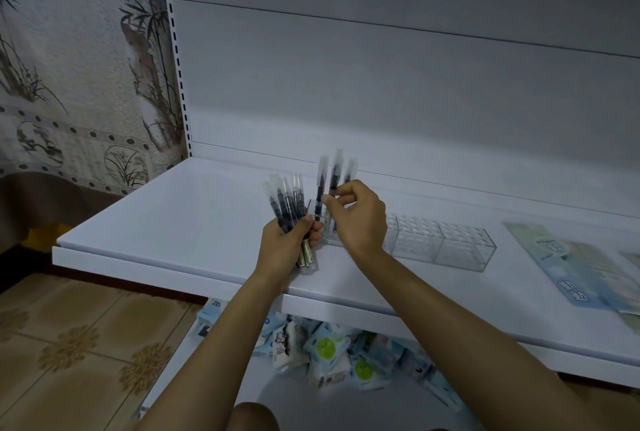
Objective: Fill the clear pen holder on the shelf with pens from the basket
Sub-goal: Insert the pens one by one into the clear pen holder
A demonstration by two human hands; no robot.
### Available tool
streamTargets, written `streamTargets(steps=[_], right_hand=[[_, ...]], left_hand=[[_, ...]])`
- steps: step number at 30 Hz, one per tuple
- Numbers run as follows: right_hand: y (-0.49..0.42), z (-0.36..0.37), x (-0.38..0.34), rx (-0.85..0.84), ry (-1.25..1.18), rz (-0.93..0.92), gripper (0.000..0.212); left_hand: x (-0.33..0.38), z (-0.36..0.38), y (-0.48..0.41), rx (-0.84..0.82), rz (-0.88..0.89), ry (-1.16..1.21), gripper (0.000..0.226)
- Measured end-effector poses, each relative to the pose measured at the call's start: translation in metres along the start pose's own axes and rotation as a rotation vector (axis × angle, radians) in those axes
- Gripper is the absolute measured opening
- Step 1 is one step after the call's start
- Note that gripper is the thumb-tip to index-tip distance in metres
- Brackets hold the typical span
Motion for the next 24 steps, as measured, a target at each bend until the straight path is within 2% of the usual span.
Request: streamTargets(steps=[11,24], right_hand=[[-0.0011,0.004,-0.001,-0.063,0.09,-0.071,0.021],[-0.0024,0.0003,0.0017,-0.056,0.026,-0.084,0.028]], left_hand=[[0.0039,0.0011,0.003,-0.003,0.023,-0.016,0.014],[0.0033,0.0004,0.0027,-0.002,0.022,-0.032,0.013]])
Point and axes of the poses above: each hand's wrist, its own y-axis away from the middle knuckle, its own z-axis out of the palm, x = y × z, the point moved 9 cm from there along -y, towards the middle knuckle, and after that the axes turned 4 degrees about -z, right-handed, at the moved point
